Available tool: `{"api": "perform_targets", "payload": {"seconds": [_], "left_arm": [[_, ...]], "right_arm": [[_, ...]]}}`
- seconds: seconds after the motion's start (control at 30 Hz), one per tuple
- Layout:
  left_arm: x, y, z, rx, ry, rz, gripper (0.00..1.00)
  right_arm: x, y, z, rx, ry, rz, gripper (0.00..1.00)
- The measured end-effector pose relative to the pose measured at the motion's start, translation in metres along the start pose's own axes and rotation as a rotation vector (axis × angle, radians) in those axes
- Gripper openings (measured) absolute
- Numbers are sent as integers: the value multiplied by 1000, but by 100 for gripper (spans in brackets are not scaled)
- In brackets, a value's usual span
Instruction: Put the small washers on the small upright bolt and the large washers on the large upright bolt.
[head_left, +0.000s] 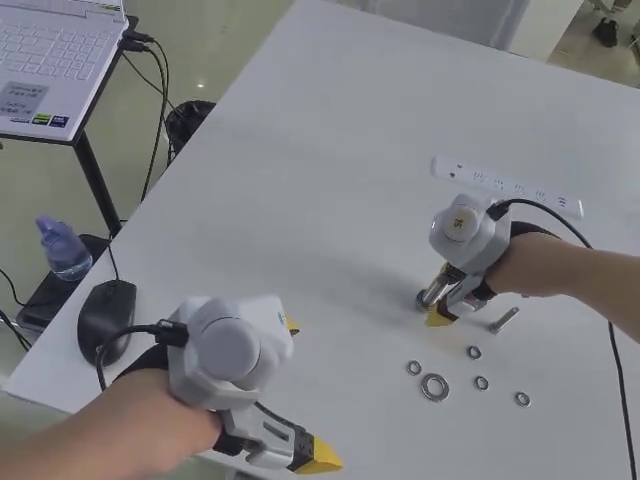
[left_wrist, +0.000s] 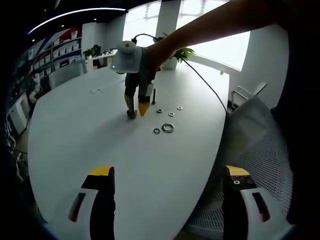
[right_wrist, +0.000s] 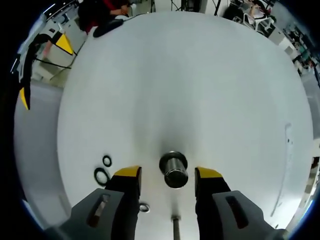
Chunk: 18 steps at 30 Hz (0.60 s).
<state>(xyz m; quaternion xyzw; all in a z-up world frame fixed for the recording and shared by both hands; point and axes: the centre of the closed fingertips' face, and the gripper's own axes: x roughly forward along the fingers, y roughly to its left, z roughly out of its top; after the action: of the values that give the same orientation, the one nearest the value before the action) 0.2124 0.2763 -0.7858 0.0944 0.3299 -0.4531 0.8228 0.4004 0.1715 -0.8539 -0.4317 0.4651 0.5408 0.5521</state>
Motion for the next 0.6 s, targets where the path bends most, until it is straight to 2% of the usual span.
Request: {"api": "perform_targets", "payload": {"seconds": [0.17, 0.47, 0.6], "left_arm": [[-2, -4, 1, 5, -2, -5, 89], [-6, -6, 3, 23, -3, -4, 89], [-10, -7, 9, 19, -6, -1, 89]], "right_arm": [[-5, 1, 0, -5, -6, -2, 45], [-24, -1, 2, 27, -40, -5, 45], [-31, 4, 1, 25, -43, -6, 44]]}}
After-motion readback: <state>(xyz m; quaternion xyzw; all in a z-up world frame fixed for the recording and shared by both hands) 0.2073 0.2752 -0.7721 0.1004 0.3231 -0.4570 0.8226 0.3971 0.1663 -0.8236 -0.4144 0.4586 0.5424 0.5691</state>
